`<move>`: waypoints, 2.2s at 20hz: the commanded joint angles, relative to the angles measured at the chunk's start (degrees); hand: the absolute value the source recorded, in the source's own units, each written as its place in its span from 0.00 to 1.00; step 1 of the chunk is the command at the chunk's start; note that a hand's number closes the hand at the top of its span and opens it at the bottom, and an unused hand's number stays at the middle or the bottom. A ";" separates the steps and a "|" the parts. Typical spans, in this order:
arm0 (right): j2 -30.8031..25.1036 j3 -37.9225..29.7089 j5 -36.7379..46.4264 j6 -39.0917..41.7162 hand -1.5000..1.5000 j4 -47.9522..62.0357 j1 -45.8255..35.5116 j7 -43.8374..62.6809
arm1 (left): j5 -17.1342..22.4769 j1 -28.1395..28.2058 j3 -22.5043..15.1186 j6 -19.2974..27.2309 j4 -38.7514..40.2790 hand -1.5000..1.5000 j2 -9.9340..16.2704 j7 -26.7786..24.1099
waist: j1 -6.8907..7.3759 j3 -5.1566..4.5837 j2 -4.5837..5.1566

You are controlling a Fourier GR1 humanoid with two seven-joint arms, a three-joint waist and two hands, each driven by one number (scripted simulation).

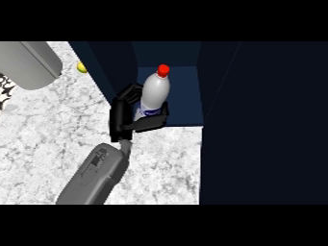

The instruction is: Pick up the bottled water, place it into the cabinet and close the cabinet

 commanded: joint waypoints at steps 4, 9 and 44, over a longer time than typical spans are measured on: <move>0.60 1.85 -6.02 -1.84 0.00 -7.33 1.19 2.82 | 1.88 -10.41 1.14 -1.64 9.99 1.00 -0.40 2.14 | -1.80 -0.36 1.72; -0.20 2.00 -4.37 -0.24 0.00 -4.85 0.17 1.09 | 0.69 -13.31 2.35 1.70 12.68 1.00 -0.42 0.92 | -2.89 -0.35 1.92; -2.85 -0.31 -7.46 -3.40 0.00 -8.45 -0.74 3.47 | 7.12 -33.81 10.98 -9.34 40.49 0.00 -0.42 -19.66 | -2.99 -0.35 1.66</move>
